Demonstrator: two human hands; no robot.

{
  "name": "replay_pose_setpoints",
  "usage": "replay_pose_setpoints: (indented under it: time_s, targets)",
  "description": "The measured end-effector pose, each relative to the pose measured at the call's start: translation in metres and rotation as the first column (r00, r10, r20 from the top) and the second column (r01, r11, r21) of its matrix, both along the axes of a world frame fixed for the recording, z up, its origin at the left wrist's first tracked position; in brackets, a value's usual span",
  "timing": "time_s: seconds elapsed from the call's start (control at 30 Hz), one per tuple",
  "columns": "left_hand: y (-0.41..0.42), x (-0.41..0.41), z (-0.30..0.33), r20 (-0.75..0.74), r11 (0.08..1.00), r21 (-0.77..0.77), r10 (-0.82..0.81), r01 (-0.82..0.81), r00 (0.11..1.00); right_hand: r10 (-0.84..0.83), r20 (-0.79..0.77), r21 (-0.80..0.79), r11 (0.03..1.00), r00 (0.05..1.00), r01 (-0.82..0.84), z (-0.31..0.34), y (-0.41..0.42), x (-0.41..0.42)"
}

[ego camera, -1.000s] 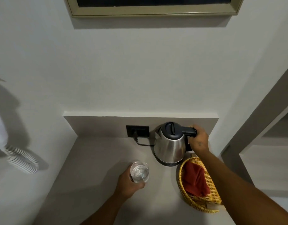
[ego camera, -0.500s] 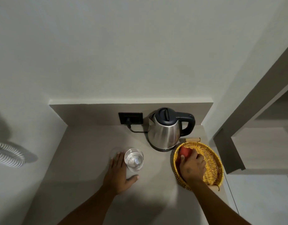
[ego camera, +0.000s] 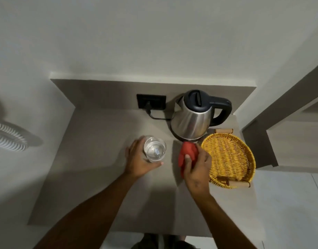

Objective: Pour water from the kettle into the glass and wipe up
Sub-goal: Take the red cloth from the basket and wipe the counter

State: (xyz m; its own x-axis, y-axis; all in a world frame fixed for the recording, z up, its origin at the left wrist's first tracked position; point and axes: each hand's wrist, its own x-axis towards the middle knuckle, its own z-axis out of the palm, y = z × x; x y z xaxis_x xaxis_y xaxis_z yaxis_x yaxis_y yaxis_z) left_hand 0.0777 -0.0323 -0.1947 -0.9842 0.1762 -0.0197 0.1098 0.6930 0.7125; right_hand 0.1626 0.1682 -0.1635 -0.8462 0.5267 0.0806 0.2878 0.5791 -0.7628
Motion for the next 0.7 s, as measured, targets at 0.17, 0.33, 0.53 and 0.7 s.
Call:
replay_pose_setpoints:
  time_s: [0.17, 0.33, 0.53, 0.7]
  targets:
    - [0.010, -0.014, 0.010, 0.042, 1.000, 0.020, -0.003, 0.002, 0.999, 0.080, 0.329, 0.119, 0.985, 0.941, -0.125, -0.036, -0.041, 0.012]
    - [-0.030, -0.030, 0.038, 0.004, 0.994, -0.036, 0.099, -0.099, 0.995, 0.088, 0.328, 0.235, 0.957, 0.941, -0.171, -0.037, -0.053, -0.048]
    - [-0.084, -0.055, 0.084, -0.044, 0.985, -0.013, 0.171, -0.172, 0.984, 0.505, 0.363, 0.277, 0.744, 0.783, -0.608, -0.042, -0.149, -0.029]
    - [-0.101, -0.051, 0.088, -0.047, 0.985, -0.019, 0.168, -0.169, 0.985, 0.493, 0.400, 0.228, 0.763, 0.772, -0.605, -0.051, -0.087, 0.055]
